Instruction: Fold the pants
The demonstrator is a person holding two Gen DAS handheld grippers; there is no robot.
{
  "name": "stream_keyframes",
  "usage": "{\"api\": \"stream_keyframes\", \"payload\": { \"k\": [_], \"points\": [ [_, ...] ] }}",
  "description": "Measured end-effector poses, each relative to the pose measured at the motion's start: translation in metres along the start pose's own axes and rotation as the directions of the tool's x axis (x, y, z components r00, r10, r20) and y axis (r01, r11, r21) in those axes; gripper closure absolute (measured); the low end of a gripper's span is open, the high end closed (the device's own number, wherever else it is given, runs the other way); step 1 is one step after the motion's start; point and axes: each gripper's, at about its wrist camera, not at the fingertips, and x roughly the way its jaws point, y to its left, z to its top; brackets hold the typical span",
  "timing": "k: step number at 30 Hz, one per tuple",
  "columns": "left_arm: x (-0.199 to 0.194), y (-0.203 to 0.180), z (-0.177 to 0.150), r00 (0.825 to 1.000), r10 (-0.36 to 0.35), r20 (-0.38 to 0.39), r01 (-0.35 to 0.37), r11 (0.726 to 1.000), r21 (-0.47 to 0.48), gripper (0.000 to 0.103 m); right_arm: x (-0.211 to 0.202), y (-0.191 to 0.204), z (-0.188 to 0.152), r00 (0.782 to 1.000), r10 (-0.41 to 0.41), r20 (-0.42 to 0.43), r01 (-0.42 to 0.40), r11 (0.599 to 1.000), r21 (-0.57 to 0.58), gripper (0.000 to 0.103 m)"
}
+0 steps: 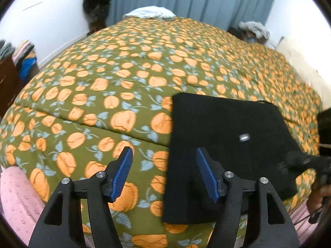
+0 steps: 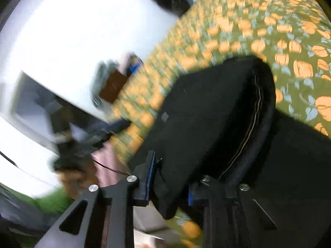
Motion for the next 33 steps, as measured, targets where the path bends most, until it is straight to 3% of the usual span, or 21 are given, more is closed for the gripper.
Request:
{"api": "stream_keyframes", "payload": {
  "k": [3, 7, 10, 16, 22, 27, 28, 29, 30, 31, 33],
  "points": [
    [0.002, 0.009, -0.001, 1.0, -0.01, -0.023, 0.009, 0.999, -0.03, 0.036, -0.037, 0.007, 0.001, 0.997, 0.034, 0.074, -0.035, 0.999, 0.015, 0.078],
    [0.007, 0.002, -0.014, 0.998, -0.015, -0.056, 0.015, 1.0, -0.003, 0.036, -0.075, 0.005, -0.01, 0.994, 0.016, 0.107, -0.019, 0.999, 0.028, 0.079],
    [0.011, -0.011, -0.022, 0.997, -0.021, -0.079, 0.025, 0.999, 0.041, 0.036, -0.109, -0.009, -0.029, 0.992, -0.036, 0.123, 0.029, 0.998, 0.059, 0.079],
    [0.007, -0.039, -0.026, 0.996, -0.045, -0.079, 0.054, 0.991, 0.123, 0.036, -0.155, -0.061, -0.067, 0.974, -0.155, 0.164, 0.115, 0.966, 0.23, 0.079],
    [0.015, -0.06, -0.035, 0.991, -0.048, -0.123, 0.07, 0.981, 0.18, 0.036, -0.141, -0.13, -0.095, 0.96, -0.278, 0.033, 0.248, 0.9, 0.357, 0.079],
    [0.011, -0.072, -0.04, 0.993, -0.019, -0.114, 0.047, 0.968, 0.247, 0.036, -0.134, -0.143, -0.103, 0.963, -0.268, 0.03, 0.232, 0.88, 0.415, 0.078],
    [0.011, -0.073, -0.04, 0.994, -0.011, -0.111, 0.04, 0.965, 0.258, 0.036, -0.137, -0.143, -0.101, 0.964, -0.262, 0.029, 0.226, 0.878, 0.422, 0.073],
    [0.011, -0.073, -0.039, 0.994, -0.005, -0.108, 0.033, 0.964, 0.264, 0.036, -0.143, -0.139, -0.1, 0.958, -0.287, 0.022, 0.252, 0.873, 0.417, 0.064],
    [0.011, -0.073, -0.037, 0.995, 0.003, -0.104, 0.025, 0.963, 0.267, 0.036, -0.15, -0.133, -0.094, 0.936, -0.351, 0.017, 0.317, 0.864, 0.391, 0.059],
    [0.011, -0.074, -0.035, 0.995, 0.006, -0.1, 0.021, 0.964, 0.265, 0.036, -0.159, -0.124, -0.087, 0.903, -0.429, 0.026, 0.394, 0.85, 0.349, 0.055],
    [0.012, -0.076, -0.031, 0.996, 0.007, -0.092, 0.017, 0.966, 0.258, 0.036, -0.174, -0.108, -0.074, 0.856, -0.514, 0.057, 0.478, 0.829, 0.29, 0.055]
  ]
}}
